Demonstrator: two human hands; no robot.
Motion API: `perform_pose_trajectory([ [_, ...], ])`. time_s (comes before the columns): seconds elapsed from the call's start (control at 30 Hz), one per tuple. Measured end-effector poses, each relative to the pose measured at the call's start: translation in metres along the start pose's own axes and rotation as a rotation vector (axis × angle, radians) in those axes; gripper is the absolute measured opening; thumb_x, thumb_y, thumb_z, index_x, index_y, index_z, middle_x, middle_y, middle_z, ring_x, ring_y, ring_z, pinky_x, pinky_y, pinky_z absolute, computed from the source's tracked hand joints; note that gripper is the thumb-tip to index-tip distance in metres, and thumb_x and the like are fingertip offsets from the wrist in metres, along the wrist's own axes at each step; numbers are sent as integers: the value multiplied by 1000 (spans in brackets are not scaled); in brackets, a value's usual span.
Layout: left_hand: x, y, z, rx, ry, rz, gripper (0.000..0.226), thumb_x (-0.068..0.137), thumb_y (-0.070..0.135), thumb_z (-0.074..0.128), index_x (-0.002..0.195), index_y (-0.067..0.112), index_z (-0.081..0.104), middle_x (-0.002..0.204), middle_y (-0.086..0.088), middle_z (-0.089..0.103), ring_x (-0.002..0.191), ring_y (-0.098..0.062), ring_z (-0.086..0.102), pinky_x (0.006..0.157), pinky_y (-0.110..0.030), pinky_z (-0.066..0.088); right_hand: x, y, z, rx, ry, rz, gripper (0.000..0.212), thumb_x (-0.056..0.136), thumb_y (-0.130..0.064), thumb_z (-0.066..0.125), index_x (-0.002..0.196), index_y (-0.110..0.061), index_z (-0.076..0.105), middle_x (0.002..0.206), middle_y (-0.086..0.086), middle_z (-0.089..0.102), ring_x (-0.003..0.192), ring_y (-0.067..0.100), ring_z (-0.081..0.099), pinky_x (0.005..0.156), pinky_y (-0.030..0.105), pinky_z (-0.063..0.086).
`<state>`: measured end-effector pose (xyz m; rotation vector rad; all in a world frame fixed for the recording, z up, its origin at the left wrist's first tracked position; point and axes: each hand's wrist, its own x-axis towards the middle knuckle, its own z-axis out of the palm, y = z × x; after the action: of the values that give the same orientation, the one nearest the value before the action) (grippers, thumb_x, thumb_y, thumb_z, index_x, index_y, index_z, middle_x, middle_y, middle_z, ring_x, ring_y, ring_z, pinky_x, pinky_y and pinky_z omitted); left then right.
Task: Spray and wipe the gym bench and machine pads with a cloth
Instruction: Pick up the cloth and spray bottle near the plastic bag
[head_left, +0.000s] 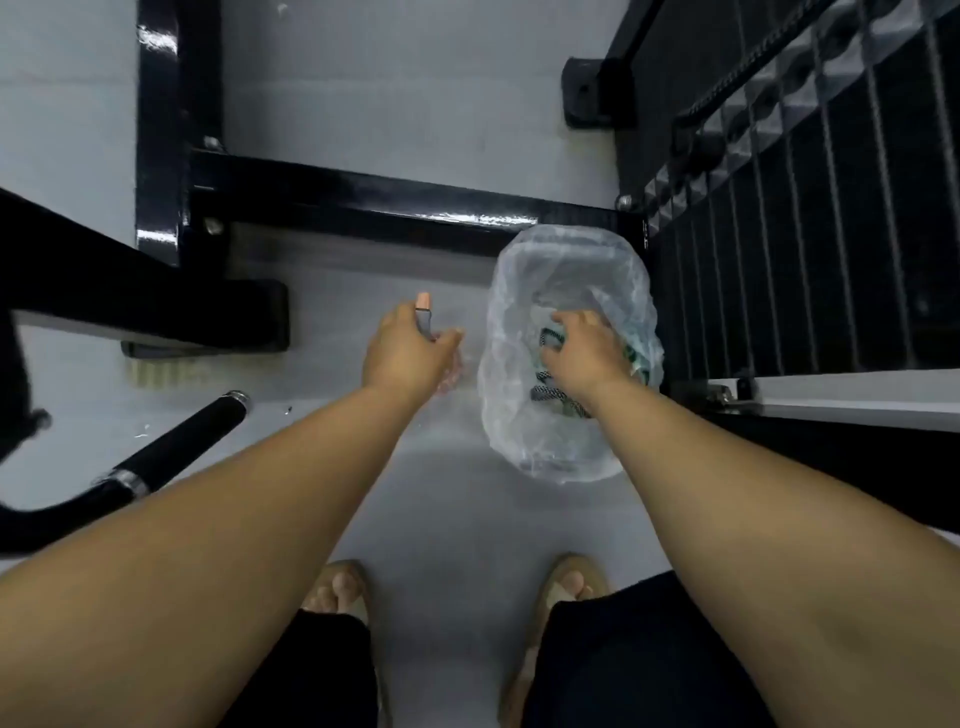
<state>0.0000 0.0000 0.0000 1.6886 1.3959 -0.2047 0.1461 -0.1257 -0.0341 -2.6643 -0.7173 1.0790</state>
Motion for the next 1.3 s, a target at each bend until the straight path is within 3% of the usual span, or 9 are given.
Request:
perform_pose_trajectory([
  [0.23, 1, -12, 9, -36, 50, 86, 44, 97, 30, 46, 140, 22, 39, 126, -3, 57, 107, -23, 57, 86, -32, 46, 24, 13, 18, -396, -214, -161, 68, 89, -27, 59, 147, -28, 24, 155, 5, 16, 138, 31, 20, 112, 44, 25],
  [0.37, 3, -7, 8, 10, 51, 76, 39, 99, 32, 41, 135, 17, 44, 120, -6, 61, 104, -25, 58, 83, -32, 44, 31, 18, 18, -476, -240, -178, 47, 88, -11, 59, 133, -23, 50, 140, 10, 40, 122, 33, 43, 100, 35, 39],
  [0.53, -2, -5, 2, -52, 67, 37, 32, 100, 27, 41, 128, 18, 50, 106, -3, 62, 83, -19, 56, 71, -31, 45, 29, 15, -2, -132, 11, -80, 25, 89, -3, 51, 105, -12, 68, 111, 11, 64, 101, 28, 58, 76, 25, 40],
  [0.73, -43, 11, -22, -211, 125, -14, 31, 99, 26, 41, 127, 16, 48, 111, -4, 63, 95, -23, 61, 76, -32, 48, -31, -21, -54, 348, 263, -53, 19, 92, -6, 51, 104, -15, 61, 89, -1, 56, 70, 15, 51, 58, 24, 41],
  [0.83, -88, 20, -47, -270, 121, 6, 34, 99, 30, 42, 129, 17, 47, 122, 4, 60, 105, -19, 58, 83, -30, 46, -84, -45, -72, 553, 218, -41, 20, 92, -5, 49, 104, -20, 56, 87, -10, 55, 68, 10, 52, 59, 26, 44],
  [1.0, -174, 49, -104, -350, 79, 25, 31, 98, 27, 46, 129, 23, 49, 122, 9, 61, 106, -14, 59, 79, -21, 41, -169, -94, -111, 717, 205, -30, 27, 86, -4, 53, 101, -26, 56, 95, -15, 58, 81, 4, 57, 83, 37, 52],
  [1.13, -251, 72, -163, -319, 84, -23, 35, 97, 27, 47, 132, 22, 48, 94, -13, 65, 75, -15, 56, 55, -11, 36, -241, -145, -155, 780, 113, -59, 30, 87, -1, 52, 100, -28, 58, 105, -3, 63, 85, 17, 64, 81, 43, 54],
  [1.2, -285, 78, -195, -315, 79, -41, 37, 98, 28, 46, 134, 24, 46, 76, -8, 57, 61, -7, 47, 53, -12, 37, -273, -173, -175, 811, 53, -77, 31, 88, -1, 52, 99, -29, 59, 105, 1, 64, 84, 21, 65, 77, 39, 55],
  [1.3, -328, 82, -240, -337, 109, -80, 36, 98, 30, 45, 133, 23, 46, 86, 0, 63, 72, -14, 55, 62, -26, 44, -313, -218, -199, 765, -9, -157, 29, 89, -2, 52, 100, -27, 60, 104, -3, 64, 80, 10, 61, 71, 24, 52],
])
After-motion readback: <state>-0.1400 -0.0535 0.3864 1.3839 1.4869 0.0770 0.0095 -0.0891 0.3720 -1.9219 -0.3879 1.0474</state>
